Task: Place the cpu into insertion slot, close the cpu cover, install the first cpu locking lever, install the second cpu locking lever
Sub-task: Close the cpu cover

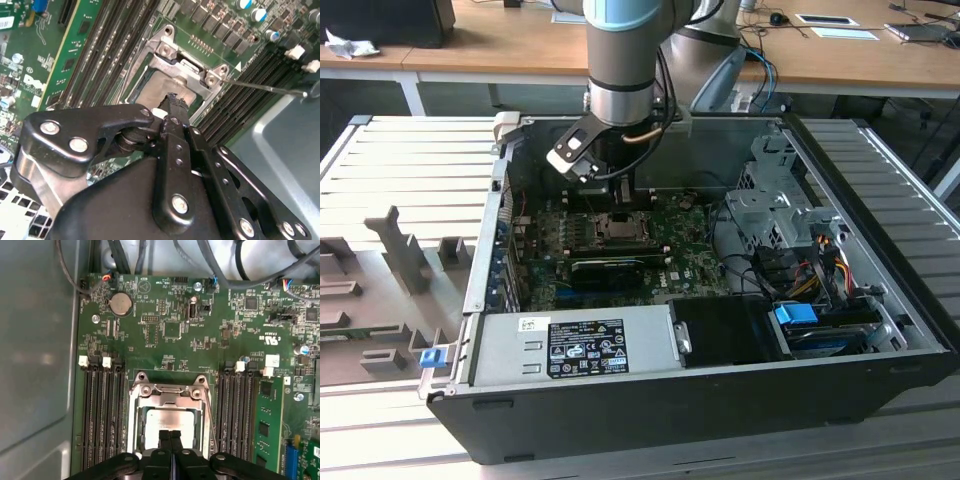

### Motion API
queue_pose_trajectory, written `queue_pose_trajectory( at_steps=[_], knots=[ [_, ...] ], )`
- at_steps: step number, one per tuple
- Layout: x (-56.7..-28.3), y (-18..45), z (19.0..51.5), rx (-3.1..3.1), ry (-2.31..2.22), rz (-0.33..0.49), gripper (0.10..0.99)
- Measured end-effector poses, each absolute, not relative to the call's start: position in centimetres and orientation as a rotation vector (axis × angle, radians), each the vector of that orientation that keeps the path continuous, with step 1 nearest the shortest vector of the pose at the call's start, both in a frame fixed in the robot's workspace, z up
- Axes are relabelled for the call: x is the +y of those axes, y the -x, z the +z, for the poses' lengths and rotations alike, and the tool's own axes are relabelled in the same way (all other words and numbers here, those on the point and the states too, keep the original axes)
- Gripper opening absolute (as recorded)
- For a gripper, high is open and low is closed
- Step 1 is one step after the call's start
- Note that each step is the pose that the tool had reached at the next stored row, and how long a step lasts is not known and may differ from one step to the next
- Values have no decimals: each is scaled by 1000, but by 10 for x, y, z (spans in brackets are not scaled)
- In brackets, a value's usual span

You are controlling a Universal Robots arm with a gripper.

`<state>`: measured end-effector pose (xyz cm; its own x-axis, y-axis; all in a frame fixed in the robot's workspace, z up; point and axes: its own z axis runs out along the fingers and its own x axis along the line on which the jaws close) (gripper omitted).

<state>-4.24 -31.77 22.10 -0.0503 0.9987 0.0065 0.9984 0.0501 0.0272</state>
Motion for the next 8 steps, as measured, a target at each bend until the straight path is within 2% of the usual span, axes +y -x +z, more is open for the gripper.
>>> queue_pose_trajectory(
  at_steps=[8],
  knots=[
    [-318, 55, 208, 2279, -2143, 40, 106]
  ],
)
